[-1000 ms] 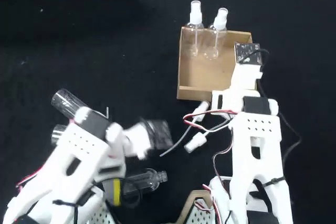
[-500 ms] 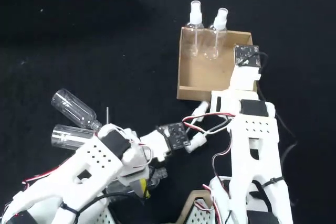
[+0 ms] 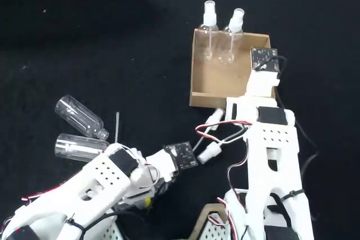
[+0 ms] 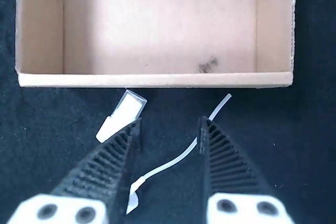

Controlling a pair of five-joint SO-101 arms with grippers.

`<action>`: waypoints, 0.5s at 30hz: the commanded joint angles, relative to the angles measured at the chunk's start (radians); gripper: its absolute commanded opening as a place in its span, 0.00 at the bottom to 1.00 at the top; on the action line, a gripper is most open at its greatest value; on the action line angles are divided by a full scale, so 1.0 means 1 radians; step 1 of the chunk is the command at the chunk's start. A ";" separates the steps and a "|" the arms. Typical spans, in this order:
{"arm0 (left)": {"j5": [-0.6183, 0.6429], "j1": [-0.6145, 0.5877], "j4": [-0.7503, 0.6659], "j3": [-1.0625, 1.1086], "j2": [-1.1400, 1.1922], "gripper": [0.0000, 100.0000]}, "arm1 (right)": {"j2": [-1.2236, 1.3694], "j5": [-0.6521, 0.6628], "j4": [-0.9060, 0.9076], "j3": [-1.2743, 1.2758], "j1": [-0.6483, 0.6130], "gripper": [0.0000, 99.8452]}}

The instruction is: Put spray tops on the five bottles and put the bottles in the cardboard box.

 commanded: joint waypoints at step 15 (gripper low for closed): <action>0.035 -0.263 0.382 -0.638 -0.017 0.03 | -0.044 0.005 0.046 -0.074 0.066 0.14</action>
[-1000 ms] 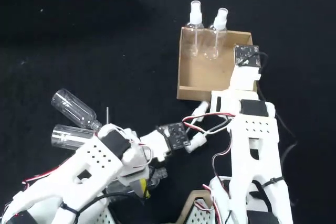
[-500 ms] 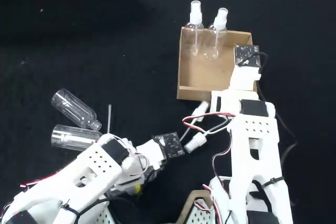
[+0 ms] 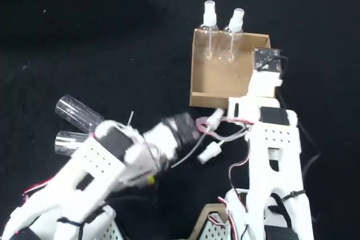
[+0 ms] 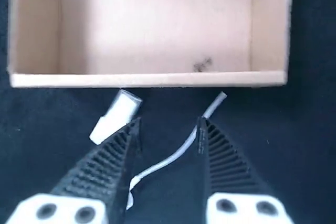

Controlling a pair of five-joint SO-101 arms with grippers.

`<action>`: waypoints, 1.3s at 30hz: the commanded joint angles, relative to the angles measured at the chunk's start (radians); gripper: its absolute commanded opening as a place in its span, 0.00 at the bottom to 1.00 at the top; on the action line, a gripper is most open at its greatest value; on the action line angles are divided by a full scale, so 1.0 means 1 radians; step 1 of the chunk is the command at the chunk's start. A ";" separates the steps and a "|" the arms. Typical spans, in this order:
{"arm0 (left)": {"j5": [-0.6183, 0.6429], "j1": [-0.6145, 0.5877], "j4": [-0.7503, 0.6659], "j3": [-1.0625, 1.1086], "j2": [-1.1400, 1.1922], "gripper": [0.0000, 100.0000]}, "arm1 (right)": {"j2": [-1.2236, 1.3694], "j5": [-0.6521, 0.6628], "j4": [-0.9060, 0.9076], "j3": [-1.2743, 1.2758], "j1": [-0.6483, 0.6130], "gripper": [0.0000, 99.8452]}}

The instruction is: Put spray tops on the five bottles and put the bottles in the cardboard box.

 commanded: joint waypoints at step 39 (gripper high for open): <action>0.324 -0.308 -0.430 0.294 -0.462 0.03 | 0.186 -0.601 -0.285 0.131 -0.305 0.14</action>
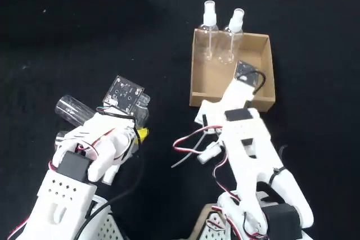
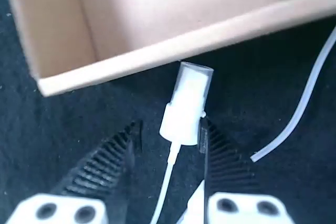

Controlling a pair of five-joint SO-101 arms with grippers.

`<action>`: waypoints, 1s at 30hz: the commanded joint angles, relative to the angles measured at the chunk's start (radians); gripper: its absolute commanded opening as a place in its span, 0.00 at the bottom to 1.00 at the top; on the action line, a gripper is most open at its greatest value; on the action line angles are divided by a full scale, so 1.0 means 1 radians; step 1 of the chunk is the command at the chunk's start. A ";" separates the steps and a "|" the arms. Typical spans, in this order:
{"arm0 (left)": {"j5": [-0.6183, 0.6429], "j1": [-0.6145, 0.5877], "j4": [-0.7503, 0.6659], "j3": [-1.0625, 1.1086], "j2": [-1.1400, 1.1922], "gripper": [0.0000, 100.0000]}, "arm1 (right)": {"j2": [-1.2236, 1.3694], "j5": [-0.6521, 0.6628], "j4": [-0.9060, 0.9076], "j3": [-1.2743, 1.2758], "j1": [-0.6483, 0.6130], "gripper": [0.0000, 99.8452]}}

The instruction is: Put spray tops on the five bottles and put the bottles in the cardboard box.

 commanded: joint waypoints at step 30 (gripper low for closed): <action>0.009 0.001 -0.023 -0.001 -0.020 0.03 | 0.213 0.041 -0.008 -0.125 0.077 0.01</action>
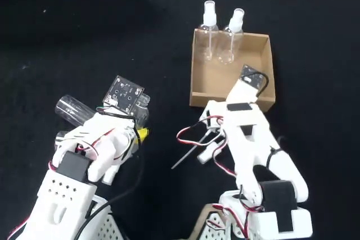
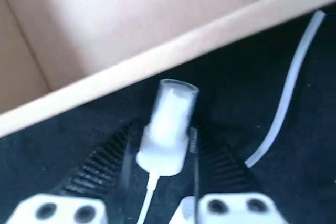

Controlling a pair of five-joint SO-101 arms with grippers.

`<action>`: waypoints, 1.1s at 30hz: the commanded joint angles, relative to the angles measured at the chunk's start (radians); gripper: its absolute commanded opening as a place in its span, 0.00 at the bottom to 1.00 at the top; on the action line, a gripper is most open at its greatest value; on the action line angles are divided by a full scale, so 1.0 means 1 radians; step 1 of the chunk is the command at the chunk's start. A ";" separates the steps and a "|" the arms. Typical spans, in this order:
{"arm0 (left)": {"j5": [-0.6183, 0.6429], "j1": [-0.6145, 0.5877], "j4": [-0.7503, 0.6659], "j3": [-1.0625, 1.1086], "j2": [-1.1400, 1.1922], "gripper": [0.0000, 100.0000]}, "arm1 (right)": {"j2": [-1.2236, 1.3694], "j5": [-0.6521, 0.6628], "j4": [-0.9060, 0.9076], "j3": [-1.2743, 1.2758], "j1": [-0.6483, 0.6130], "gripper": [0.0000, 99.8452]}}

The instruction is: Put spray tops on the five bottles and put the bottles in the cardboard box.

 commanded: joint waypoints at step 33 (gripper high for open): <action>0.009 0.071 -0.470 0.165 -0.021 0.03 | -0.743 0.216 0.354 -0.575 -0.029 0.01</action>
